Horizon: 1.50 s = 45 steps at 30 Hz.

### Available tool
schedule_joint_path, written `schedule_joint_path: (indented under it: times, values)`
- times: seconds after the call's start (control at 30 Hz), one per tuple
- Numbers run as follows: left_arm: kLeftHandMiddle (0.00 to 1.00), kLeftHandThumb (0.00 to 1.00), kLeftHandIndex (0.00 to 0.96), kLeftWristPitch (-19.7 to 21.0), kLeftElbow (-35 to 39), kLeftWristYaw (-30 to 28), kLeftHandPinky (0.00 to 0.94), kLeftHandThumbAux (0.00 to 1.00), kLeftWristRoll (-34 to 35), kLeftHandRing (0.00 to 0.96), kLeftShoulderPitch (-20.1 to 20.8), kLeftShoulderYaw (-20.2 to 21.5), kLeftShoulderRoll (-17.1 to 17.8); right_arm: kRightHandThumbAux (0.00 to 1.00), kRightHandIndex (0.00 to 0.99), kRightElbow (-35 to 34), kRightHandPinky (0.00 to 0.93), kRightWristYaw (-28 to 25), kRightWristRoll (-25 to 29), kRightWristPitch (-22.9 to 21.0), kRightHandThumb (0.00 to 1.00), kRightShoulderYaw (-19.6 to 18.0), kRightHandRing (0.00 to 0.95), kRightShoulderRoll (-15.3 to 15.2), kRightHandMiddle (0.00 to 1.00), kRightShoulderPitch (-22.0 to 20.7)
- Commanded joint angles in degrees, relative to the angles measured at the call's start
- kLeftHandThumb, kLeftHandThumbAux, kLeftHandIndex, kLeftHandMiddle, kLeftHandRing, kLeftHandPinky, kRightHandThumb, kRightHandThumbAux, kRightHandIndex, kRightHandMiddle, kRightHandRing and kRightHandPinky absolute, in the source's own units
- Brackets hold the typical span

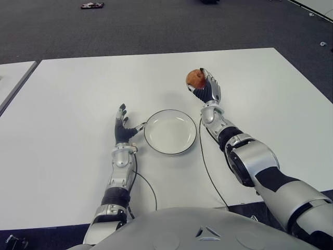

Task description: Put the apples into the plate.

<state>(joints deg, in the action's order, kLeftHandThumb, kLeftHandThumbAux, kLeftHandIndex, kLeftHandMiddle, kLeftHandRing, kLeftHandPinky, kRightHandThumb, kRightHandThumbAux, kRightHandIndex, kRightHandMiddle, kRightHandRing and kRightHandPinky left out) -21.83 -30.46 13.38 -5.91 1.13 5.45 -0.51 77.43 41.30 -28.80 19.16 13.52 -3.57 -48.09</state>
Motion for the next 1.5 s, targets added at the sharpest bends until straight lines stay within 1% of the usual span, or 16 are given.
schedule_joint_path:
  times: [0.03, 0.13, 0.4, 0.7, 0.8, 0.9, 1.0, 1.07, 1.17, 1.27, 1.5]
  values:
    - [0.0, 0.01, 0.0, 1.8, -2.5, 0.8, 0.009, 0.527, -0.8, 0.0, -1.1, -0.5, 0.1, 0.711, 0.439, -1.0, 0.881, 0.8, 1.6, 2.4, 0.747, -1.6, 0.876, -0.6, 0.894, -2.5]
    - [0.0, 0.006, 0.0, 1.6, -2.9, 0.9, 0.004, 0.518, -1.0, 0.0, -1.0, -0.5, 0.2, 0.711, 0.439, -1.3, 0.881, 1.3, 1.9, 3.2, 0.747, -2.1, 0.877, -0.9, 0.894, -3.2]
    - [0.0, 0.0, 0.0, 1.3, -3.6, 1.2, 0.001, 0.503, -1.3, 0.0, -0.7, -0.6, 0.2, 0.711, 0.439, -1.6, 0.875, 2.0, 2.5, 3.4, 0.746, -3.0, 0.878, -1.2, 0.894, -4.3]
    - [0.0, 0.0, 0.0, 0.4, -4.4, 1.0, 0.009, 0.513, -1.0, 0.0, -0.5, -0.5, 0.2, 0.711, 0.44, -2.2, 0.875, 2.3, 2.7, 7.1, 0.745, -3.4, 0.874, -2.1, 0.89, -5.0]
    - [0.0, 0.0, 0.0, 0.3, -4.7, 0.8, 0.012, 0.512, -0.8, 0.0, -0.4, -0.4, 0.2, 0.71, 0.44, -3.6, 0.871, 3.2, 1.9, 9.6, 0.745, -2.6, 0.87, -2.0, 0.886, -4.7]
    - [0.0, 0.0, 0.0, 0.4, -4.7, 0.7, 0.012, 0.51, -0.7, 0.0, -0.4, -0.3, 0.2, 0.71, 0.44, -4.9, 0.873, 3.9, 1.3, 11.6, 0.745, -1.8, 0.869, -1.5, 0.884, -3.9]
    - [0.0, 0.0, 0.0, 0.4, -4.8, 0.7, 0.012, 0.51, -0.6, 0.0, -0.3, -0.3, 0.3, 0.71, 0.44, -7.5, 0.876, 5.1, 0.4, 14.0, 0.745, -0.6, 0.869, -0.7, 0.883, -1.7]
    - [0.0, 0.0, 0.0, 0.4, -4.9, 0.7, 0.007, 0.509, -0.6, 0.0, -0.3, -0.3, 0.3, 0.709, 0.44, -9.2, 0.88, 4.9, 0.2, 15.8, 0.746, 0.1, 0.87, -0.4, 0.883, -0.1]
    - [0.0, 0.0, 0.0, 0.4, -5.2, 0.6, 0.002, 0.506, -0.6, 0.0, -0.1, -0.3, 0.4, 0.709, 0.44, -10.8, 0.886, 3.1, 0.4, 17.9, 0.746, 0.7, 0.873, -0.6, 0.884, 1.5]
    - [0.0, 0.0, 0.0, 0.4, -5.4, 0.5, 0.0, 0.5, -0.5, 0.0, 0.0, -0.3, 0.5, 0.709, 0.44, -11.9, 0.895, 1.9, 0.5, 19.2, 0.747, 1.1, 0.878, -0.8, 0.886, 2.6]
    - [0.0, 0.0, 0.0, 0.0, -6.0, 0.8, 0.003, 0.493, -0.6, 0.0, 0.4, -0.3, 0.5, 0.708, 0.441, -17.2, 0.9, -0.4, -0.8, 22.8, 0.747, 3.1, 0.884, -1.0, 0.889, 8.0]
